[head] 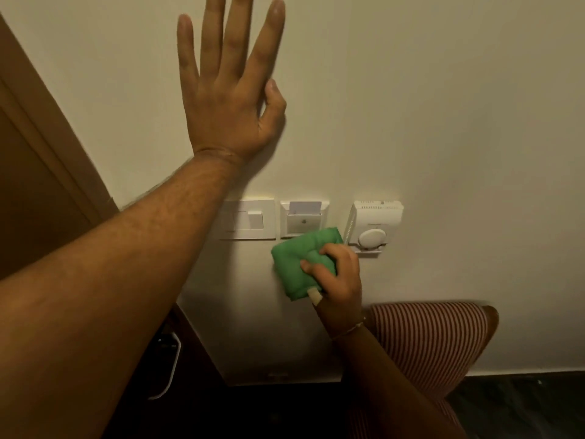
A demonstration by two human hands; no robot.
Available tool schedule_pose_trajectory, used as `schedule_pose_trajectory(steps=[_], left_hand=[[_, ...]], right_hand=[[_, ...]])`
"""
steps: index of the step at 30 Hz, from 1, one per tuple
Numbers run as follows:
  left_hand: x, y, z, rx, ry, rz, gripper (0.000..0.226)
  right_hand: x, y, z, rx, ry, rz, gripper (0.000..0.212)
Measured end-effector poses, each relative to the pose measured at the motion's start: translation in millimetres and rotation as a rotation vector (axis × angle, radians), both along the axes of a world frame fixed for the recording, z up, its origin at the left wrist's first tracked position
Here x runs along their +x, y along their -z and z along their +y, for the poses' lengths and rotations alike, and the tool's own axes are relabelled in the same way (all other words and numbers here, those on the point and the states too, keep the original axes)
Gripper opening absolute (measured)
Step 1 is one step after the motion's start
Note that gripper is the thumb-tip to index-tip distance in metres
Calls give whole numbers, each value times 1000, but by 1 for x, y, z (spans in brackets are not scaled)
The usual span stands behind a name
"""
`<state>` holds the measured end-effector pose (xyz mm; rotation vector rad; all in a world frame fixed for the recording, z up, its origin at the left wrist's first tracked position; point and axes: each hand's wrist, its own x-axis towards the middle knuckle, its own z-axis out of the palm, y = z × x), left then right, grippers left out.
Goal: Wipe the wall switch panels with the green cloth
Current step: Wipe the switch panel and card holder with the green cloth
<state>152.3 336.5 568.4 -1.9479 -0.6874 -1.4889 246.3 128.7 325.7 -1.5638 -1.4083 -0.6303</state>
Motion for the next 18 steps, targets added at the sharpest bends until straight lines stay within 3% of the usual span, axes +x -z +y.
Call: schedule_pose_trajectory(steps=[5,10,12,15,18], left_hand=[[-16,1,-12,-93,72,100,81],[-38,25,-26,-222,111,188,79],[-45,34,-35,-280,129,165,78],[-49,60,-62,-380,93,49,77],[-43,112,-105,-480,124,52,78]], right_hand=[[7,-45,-43,59,-16,-51,24],[35,-93,-81,175,109,-33,14],[42,-116,-89,260,132,-43,10],[49,-140,-99,372,140,-59,22],[56,-133,-107,372,129,-45,27]])
